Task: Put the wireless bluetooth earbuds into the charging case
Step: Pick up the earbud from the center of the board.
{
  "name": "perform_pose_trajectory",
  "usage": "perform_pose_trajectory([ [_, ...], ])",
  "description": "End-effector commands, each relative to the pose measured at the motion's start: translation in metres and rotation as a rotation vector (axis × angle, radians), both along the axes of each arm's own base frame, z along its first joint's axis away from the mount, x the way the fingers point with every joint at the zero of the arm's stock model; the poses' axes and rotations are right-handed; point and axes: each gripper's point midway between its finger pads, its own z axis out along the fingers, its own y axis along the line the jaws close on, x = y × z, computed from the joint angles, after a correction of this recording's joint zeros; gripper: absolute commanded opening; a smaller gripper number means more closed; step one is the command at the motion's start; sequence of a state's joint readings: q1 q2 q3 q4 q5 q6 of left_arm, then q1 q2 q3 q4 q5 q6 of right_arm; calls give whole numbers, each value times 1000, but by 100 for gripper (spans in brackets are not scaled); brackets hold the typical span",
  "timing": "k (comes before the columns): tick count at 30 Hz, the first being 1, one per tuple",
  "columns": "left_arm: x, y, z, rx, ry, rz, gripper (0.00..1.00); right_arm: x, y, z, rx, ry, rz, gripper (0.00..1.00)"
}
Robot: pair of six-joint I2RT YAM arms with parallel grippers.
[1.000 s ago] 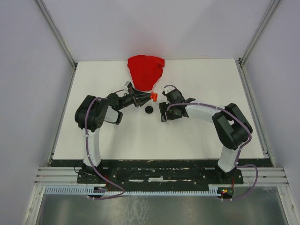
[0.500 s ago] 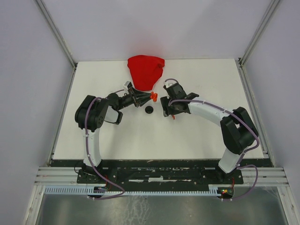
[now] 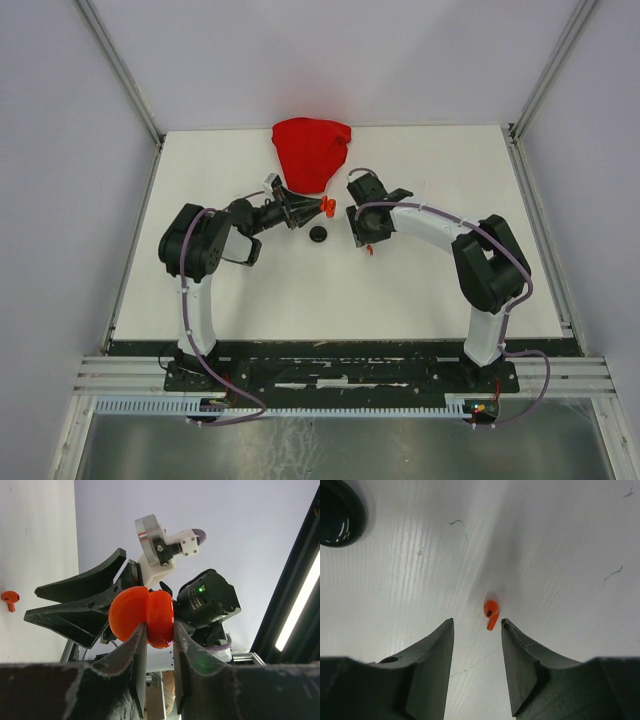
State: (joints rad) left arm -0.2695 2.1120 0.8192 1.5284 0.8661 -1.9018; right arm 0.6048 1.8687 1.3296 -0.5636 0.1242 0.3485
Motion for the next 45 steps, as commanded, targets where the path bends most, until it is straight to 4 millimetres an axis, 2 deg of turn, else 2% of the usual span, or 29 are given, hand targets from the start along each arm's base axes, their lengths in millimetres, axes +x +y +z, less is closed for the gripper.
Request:
perform_pose_trajectory([
  [1,-16,7,47,-52,-267,11,3,10,2,8,10,-11,-24,51],
  [17,-16,8,45,-50,-264,13,3,13,0,-13,18,30,-56,48],
  [45,-14,8,45,-50,-266,11,3,17,-2,-25,27,63,-83,38],
])
